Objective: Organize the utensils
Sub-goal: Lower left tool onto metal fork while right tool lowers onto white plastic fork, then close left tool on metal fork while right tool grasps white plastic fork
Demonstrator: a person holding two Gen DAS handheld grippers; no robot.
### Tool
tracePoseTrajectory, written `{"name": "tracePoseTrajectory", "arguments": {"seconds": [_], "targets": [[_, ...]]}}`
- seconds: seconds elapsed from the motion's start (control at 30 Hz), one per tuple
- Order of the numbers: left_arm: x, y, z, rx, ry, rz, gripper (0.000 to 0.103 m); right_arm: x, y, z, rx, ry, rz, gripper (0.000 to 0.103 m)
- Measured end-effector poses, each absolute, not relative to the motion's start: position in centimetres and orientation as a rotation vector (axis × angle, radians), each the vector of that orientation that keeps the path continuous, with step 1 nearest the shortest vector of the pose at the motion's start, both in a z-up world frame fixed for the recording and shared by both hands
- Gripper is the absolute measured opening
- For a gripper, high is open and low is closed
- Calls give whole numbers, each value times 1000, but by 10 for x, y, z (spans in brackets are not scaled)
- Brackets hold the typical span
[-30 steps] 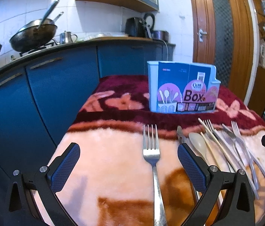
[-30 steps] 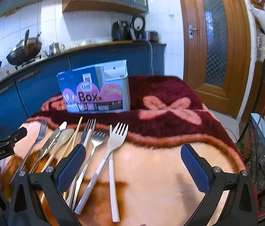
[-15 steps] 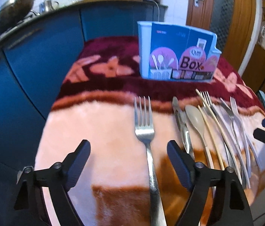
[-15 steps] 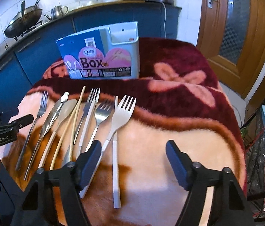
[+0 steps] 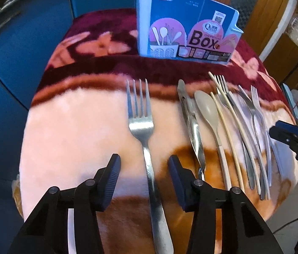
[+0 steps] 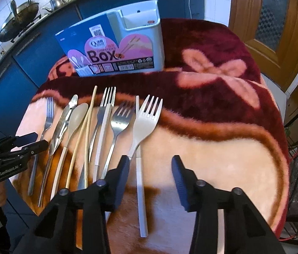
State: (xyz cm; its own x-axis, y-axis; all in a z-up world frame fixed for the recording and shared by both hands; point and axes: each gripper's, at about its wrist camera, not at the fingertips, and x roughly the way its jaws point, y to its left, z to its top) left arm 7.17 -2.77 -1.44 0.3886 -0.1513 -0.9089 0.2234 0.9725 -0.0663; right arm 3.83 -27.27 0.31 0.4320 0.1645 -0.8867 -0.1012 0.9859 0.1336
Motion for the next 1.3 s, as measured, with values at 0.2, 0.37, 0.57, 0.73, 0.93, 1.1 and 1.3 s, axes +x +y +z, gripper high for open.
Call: {"name": "tracePoseTrajectory", "arguments": {"seconds": [0.2, 0.37, 0.57, 0.73, 0.93, 1.1, 1.3], "targets": [[79, -26, -13, 52, 1150, -252, 38, 46, -265, 3, 54, 1124, 173, 37], [83, -27, -13, 12, 1133, -272, 21, 56, -259, 0, 47, 1133, 168, 37], [83, -28, -14, -8, 1113, -295, 7, 70, -264, -9, 82, 1142, 154, 37], [80, -27, -13, -31, 1082, -304, 6, 72, -264, -7, 84, 1118, 158, 25], [66, -23, -4, -64, 996, -329, 6, 61, -271, 3, 114, 1056, 170, 23], [51, -19, 11, -90, 898, -353, 5, 47, -278, 17, 148, 983, 185, 21], [29, -12, 33, -128, 738, -363, 5, 22, -274, 39, 139, 833, 210, 20]]}}
